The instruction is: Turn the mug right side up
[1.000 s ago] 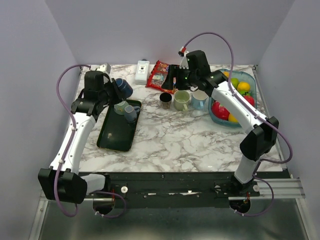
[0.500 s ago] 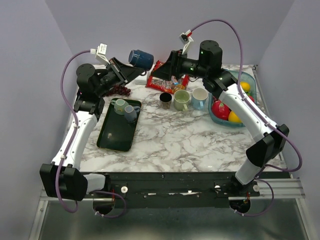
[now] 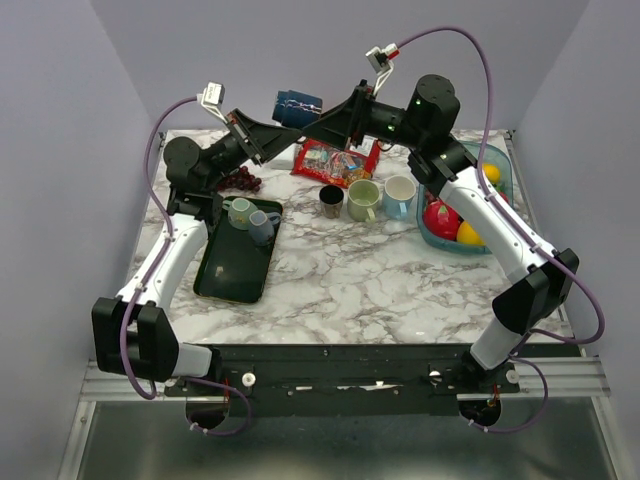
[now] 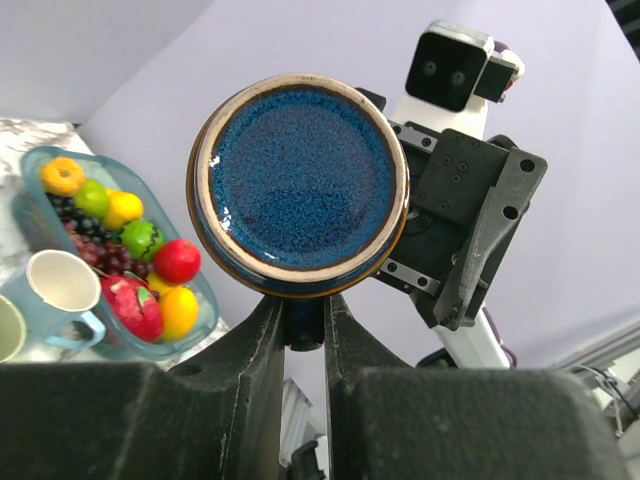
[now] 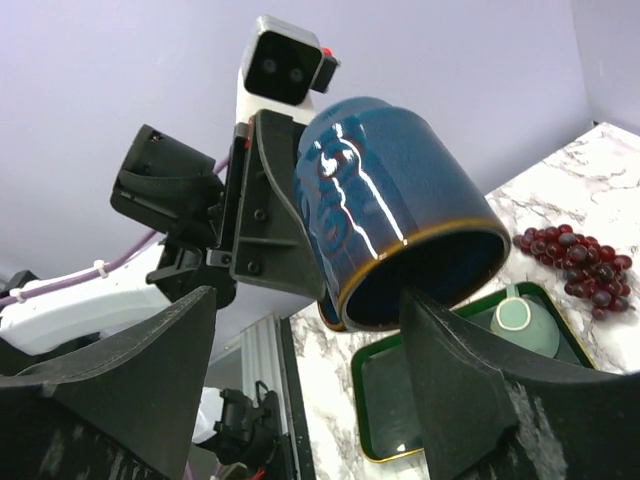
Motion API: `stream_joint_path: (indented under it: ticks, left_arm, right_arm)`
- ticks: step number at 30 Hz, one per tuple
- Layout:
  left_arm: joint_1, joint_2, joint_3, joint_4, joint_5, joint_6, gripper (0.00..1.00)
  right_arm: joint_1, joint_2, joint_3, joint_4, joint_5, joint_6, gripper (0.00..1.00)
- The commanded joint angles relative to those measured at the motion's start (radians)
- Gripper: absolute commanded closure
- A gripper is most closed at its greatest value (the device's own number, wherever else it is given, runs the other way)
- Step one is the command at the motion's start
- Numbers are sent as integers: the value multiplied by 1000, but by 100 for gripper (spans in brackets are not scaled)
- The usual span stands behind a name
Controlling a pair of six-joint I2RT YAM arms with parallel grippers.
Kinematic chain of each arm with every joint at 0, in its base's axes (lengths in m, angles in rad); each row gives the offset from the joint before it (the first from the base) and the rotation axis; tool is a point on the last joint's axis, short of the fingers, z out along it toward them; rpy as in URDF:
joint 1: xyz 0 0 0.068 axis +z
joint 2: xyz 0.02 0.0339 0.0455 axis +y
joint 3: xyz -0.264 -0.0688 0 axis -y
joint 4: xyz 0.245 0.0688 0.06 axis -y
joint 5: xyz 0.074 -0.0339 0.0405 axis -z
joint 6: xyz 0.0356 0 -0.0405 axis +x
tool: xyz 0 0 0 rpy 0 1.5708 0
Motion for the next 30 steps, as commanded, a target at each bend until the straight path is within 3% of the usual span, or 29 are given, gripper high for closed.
stream_joint_path:
  ticks: [1, 8, 11, 12, 14, 15, 17, 18, 19, 21, 22, 24, 25, 26, 30]
  left_arm:
    - [-29, 5, 15, 126, 25, -43, 100]
    - [-56, 28, 9, 129, 30, -50, 100]
    - [-61, 39, 8, 129, 36, -53, 100]
    - [-61, 45, 3, 133, 36, -55, 100]
    - [-62, 46, -3, 139, 39, -56, 100]
    - [-62, 46, -4, 142, 40, -53, 100]
    - [-62, 48, -4, 135, 46, -43, 100]
    - [-61, 43, -8, 129, 49, -26, 96]
    - [-62, 42, -11, 124, 50, -17, 77]
    - [-62, 25, -17, 89, 53, 11, 56]
    - [-61, 19, -15, 60, 53, 67, 36]
    - [-58, -10, -3, -87, 47, 147, 23]
    - [-56, -19, 6, -153, 36, 268, 14]
    - [-55, -33, 17, -295, 25, 322, 12]
    - [-43, -114, 64, -595, -77, 594, 4]
  right_arm:
    - [-6, 11, 16, 73, -39, 34, 24]
    - [-8, 11, 4, 73, -18, 36, 43]
    - [-8, 11, 1, 71, -9, 31, 61]
    - [-10, 13, -3, 73, -3, 31, 74]
    - [-8, 10, -3, 59, -1, 13, 84]
    - [-8, 5, -1, 52, 13, 5, 95]
    - [-8, 0, -3, 15, 34, -21, 99]
    - [-10, -3, -1, -2, 57, -33, 99]
    - [-11, -6, 2, -39, 74, -45, 99]
    - [-16, -12, -1, -63, 112, -84, 99]
    - [-22, -23, -4, -133, 131, -95, 99]
    - [-32, -33, -13, -189, 195, -122, 99]
    - [-48, -43, -16, -247, 211, -127, 99]
    - [-57, -46, -27, -281, 224, -139, 99]
    - [-74, -78, -55, -488, 396, -220, 99]
